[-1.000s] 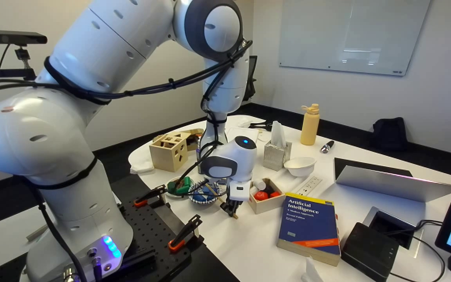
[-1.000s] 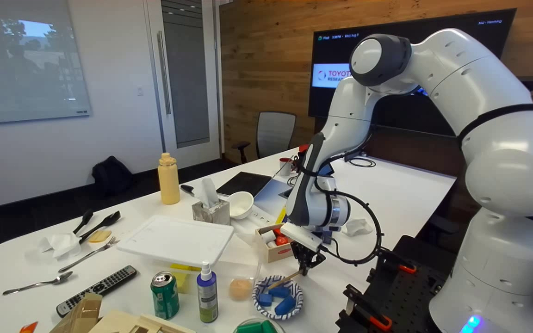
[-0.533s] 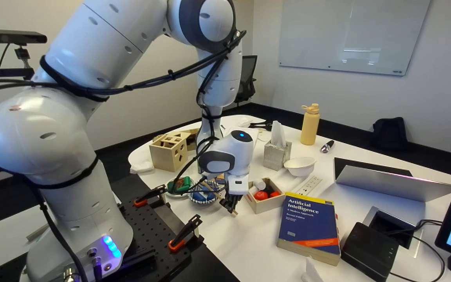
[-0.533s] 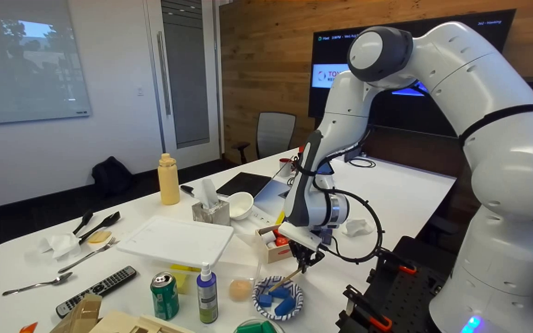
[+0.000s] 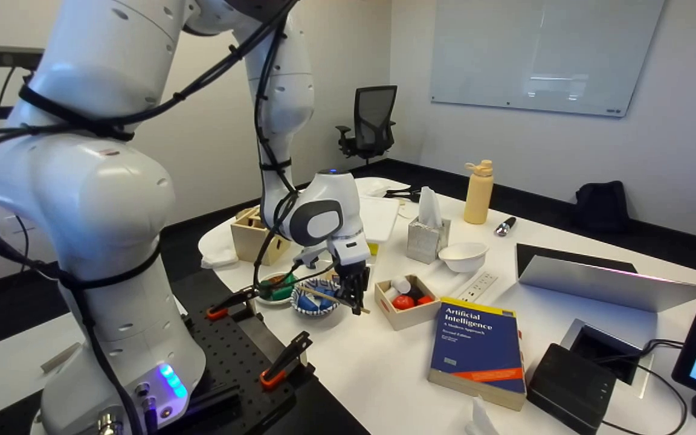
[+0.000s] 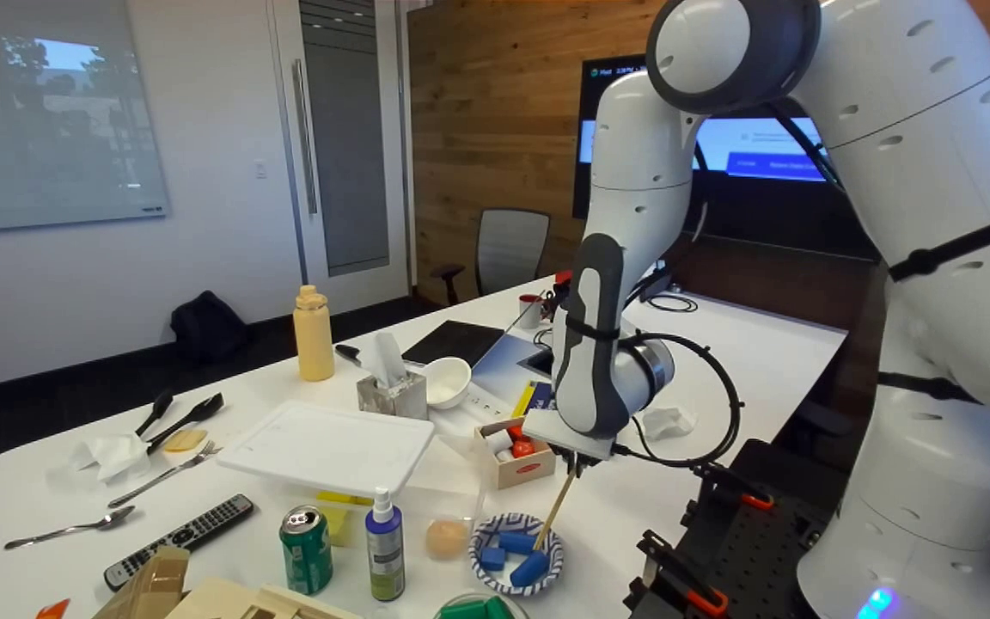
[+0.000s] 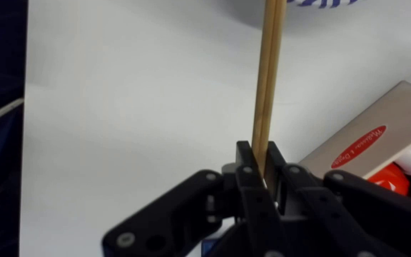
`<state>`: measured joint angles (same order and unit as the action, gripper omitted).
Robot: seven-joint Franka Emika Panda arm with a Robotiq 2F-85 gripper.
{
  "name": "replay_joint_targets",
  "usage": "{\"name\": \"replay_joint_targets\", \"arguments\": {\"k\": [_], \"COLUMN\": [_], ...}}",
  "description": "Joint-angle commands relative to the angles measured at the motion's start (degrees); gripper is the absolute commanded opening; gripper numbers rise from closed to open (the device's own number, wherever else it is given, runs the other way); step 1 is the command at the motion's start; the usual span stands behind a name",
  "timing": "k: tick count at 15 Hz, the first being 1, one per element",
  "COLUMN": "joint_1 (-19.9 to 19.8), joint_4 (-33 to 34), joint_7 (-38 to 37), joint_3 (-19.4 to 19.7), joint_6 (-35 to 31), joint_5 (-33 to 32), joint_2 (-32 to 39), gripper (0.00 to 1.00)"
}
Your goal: Use the chopsticks to stir in the bowl
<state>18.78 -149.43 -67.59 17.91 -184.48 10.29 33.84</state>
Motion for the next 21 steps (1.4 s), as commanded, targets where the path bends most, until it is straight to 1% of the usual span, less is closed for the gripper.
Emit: {"name": "replay_joint_targets", "arguments": {"k": [1,2,5,7,11,13,15,17,18,19,21], "joint_1": [15.69,20.03,32.62,41.23,58.97,67.82,76.08,83.96,86.30,87.72,90.38], "joint_4": [2.33,3.49,5.79,6.56,6.53,5.43,4.35,3.50,3.45,3.39,3.97], "joint_7": [-4.76,-0.36,-0.10,-0.34,-1.92,-3.73,-5.60,-8.14,-9.71,-12.25,-15.36], "joint_3": [11.16,12.42,17.39,20.90,29.65,34.03,38.24,41.29,41.94,42.19,42.14], "joint_6": [-3.45,-4.32,-6.64,-6.95,-3.81,-1.51,3.61,11.56,14.96,17.48,22.28], "joint_5": [-1.92,5.18,13.42,19.00,28.46,32.31,34.55,35.04,34.16,31.38,28.05], "joint_2": [5.56,7.53,13.06,17.04,26.28,31.64,36.98,41.74,43.53,44.00,45.52], "gripper": [0.03,0.03,0.03,0.03,0.03,0.03,0.03,0.03,0.03,0.03,0.03]}}
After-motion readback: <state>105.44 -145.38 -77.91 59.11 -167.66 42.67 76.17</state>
